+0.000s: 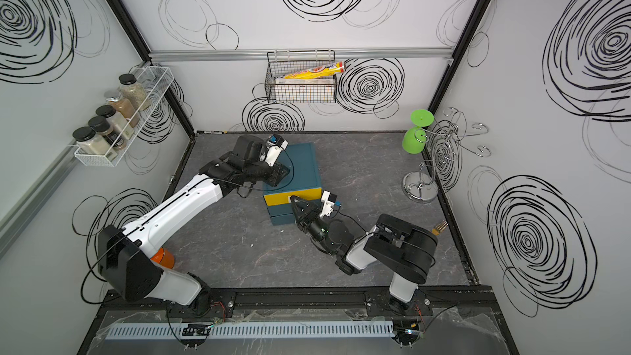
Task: Take the cookies out of the drawer
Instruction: Open the drawer in the storage box.
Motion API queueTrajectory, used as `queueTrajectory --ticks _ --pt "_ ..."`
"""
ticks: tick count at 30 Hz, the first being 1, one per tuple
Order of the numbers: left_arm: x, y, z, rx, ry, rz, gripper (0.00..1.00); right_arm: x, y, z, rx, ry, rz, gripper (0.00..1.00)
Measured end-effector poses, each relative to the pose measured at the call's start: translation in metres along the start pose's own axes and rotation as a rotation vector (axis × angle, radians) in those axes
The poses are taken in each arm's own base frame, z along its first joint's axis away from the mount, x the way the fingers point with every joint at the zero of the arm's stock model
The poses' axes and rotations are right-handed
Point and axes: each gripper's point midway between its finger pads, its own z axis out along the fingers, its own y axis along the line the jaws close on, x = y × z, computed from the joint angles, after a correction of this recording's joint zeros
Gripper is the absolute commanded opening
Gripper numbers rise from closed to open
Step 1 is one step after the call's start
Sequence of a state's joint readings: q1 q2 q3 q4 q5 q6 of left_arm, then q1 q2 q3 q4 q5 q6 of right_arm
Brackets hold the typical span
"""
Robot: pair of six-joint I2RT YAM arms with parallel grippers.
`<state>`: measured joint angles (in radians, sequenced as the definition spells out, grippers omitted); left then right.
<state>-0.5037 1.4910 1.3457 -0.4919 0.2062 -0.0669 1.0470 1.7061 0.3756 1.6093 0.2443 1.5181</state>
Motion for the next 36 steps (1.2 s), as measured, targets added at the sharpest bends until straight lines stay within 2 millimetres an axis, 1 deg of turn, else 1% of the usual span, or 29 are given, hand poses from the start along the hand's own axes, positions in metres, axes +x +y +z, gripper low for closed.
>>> queueTrajectory --ticks 3,7,12,14,20,24,31,34,36 --pt "0.001 -0.001 0.0 0.009 0.001 -0.002 0.3 0.0 0.004 0.003 -0.011 -0.005 0.008 0.69" --pt "0.002 -0.001 -0.001 0.018 0.002 -0.004 0.29 -0.003 0.005 0.005 -0.017 -0.023 0.016 0.67" --pt "0.004 -0.002 -0.002 0.027 0.002 -0.003 0.29 -0.004 0.005 0.008 -0.012 -0.03 0.022 0.61" --pt "0.004 -0.002 -0.003 0.029 0.001 -0.003 0.29 -0.005 0.004 0.008 -0.009 -0.035 0.029 0.55" --pt "0.005 -0.001 -0.004 0.03 -0.003 -0.002 0.27 -0.008 -0.002 0.01 0.004 -0.041 0.056 0.48" --pt "0.005 -0.001 -0.003 0.029 -0.003 -0.001 0.26 -0.009 -0.003 0.01 0.005 -0.042 0.063 0.43" --pt "0.005 -0.001 -0.003 0.033 -0.014 0.001 0.26 -0.011 -0.003 0.011 0.004 -0.038 0.089 0.46" --pt "0.004 -0.001 -0.002 0.036 -0.019 0.002 0.26 -0.012 -0.004 0.012 0.017 -0.03 0.105 0.53" --pt "0.004 -0.001 -0.002 0.037 -0.022 0.002 0.26 -0.012 -0.005 0.014 0.04 -0.026 0.101 0.56"
